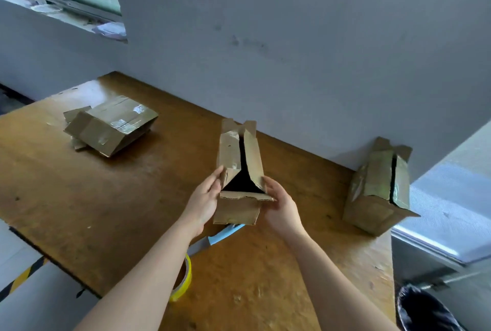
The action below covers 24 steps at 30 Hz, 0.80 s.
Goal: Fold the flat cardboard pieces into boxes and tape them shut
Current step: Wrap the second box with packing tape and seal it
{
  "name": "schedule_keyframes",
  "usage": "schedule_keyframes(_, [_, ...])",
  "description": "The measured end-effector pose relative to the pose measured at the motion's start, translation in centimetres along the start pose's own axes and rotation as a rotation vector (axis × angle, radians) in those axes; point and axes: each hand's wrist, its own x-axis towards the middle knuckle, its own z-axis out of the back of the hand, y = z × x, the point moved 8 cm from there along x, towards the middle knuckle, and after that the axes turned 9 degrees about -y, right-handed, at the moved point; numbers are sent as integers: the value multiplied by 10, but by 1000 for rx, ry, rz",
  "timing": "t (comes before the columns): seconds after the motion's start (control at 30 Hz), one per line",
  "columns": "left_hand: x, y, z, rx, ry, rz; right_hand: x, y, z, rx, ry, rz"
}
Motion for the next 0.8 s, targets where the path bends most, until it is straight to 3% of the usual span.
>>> schedule_keyframes(0.17, [-8,-28,-64,295,230,-218,9,-9,66,-213,-248,88])
schedule_keyframes(0.23, [-10,-40,-88,431,244,-298,11,-14,88,-295,-282,101])
schedule_keyframes(0.37, [-11,-57,-130,474,202,-436,16,-20,121,-390,-332,136])
schedule_keyframes(0.8, [30,-54,-211,785,355,-573,48,-47,159,-626,-419,-1])
